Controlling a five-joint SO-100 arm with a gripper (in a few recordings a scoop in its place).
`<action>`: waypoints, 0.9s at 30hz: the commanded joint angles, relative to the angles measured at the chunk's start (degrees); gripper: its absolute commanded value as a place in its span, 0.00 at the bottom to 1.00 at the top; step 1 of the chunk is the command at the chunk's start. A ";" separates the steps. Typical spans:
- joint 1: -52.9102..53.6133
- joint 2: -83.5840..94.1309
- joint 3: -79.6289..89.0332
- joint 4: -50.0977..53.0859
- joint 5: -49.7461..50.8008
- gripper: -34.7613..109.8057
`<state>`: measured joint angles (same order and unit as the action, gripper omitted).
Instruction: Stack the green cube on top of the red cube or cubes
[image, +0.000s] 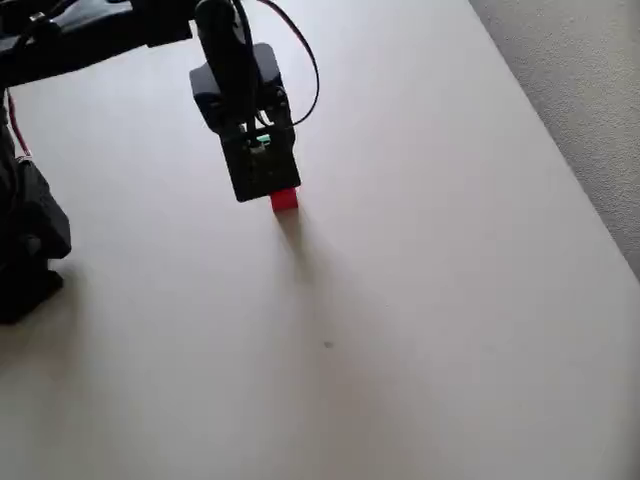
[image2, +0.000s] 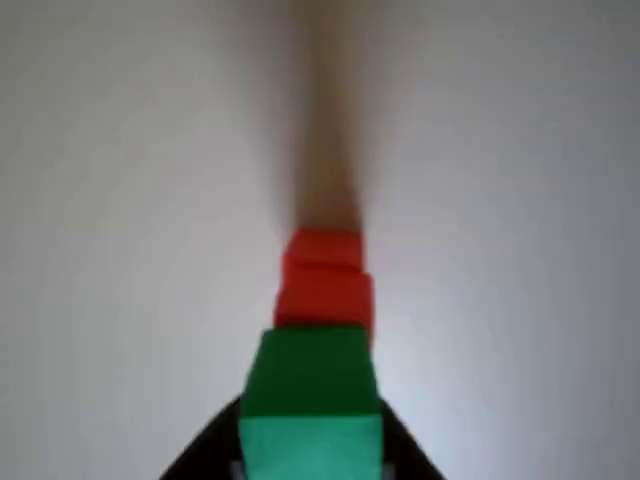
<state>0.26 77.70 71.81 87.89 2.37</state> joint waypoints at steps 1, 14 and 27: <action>0.00 0.18 -3.34 -0.62 0.44 0.23; 0.09 0.35 -3.96 0.26 -0.26 0.36; 0.97 1.32 -6.77 3.96 -1.67 0.38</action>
<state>0.35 77.61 69.35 90.35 1.41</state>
